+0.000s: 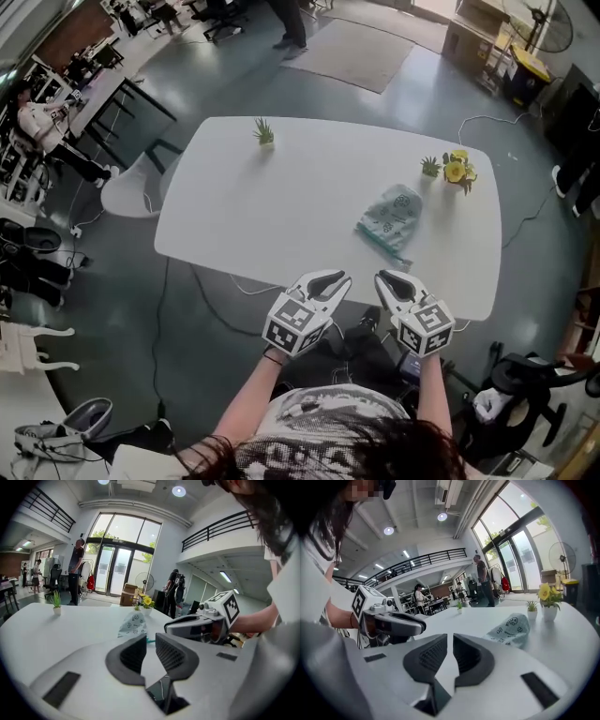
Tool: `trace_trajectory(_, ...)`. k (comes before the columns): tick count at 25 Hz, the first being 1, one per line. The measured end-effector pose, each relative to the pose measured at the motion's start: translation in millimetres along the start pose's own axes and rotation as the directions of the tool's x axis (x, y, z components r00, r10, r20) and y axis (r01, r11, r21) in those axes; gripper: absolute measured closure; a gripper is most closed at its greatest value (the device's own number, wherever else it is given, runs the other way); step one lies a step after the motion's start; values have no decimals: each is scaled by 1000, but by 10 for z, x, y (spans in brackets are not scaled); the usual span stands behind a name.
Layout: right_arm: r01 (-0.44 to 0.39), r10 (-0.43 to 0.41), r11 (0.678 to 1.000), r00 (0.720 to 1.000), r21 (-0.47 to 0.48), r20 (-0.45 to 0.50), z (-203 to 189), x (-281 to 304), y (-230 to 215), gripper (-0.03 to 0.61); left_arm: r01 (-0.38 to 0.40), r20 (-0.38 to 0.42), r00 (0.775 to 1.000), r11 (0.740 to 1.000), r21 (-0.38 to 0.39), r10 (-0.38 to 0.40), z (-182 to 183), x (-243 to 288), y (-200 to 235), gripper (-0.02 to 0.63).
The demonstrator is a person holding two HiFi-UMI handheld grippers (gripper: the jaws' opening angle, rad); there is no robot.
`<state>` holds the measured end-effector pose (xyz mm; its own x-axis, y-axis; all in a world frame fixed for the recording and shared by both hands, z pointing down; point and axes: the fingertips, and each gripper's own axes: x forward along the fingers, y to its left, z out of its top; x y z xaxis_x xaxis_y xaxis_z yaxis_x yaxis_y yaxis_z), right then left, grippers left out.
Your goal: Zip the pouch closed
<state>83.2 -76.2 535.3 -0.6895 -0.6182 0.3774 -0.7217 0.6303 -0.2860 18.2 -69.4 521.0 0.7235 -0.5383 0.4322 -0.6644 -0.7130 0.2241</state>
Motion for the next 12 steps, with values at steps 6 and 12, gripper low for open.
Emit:
trace_trajectory(6, 16, -15, 1000, 997, -5, 72, 46, -185, 490, 577, 41, 55, 998, 999, 29, -43, -21, -385, -264, 575)
trace_trajectory(12, 27, -27, 1000, 994, 0, 101, 9, -334, 813, 578, 75, 84, 993, 997, 36, -78, -80, -686, -423, 592)
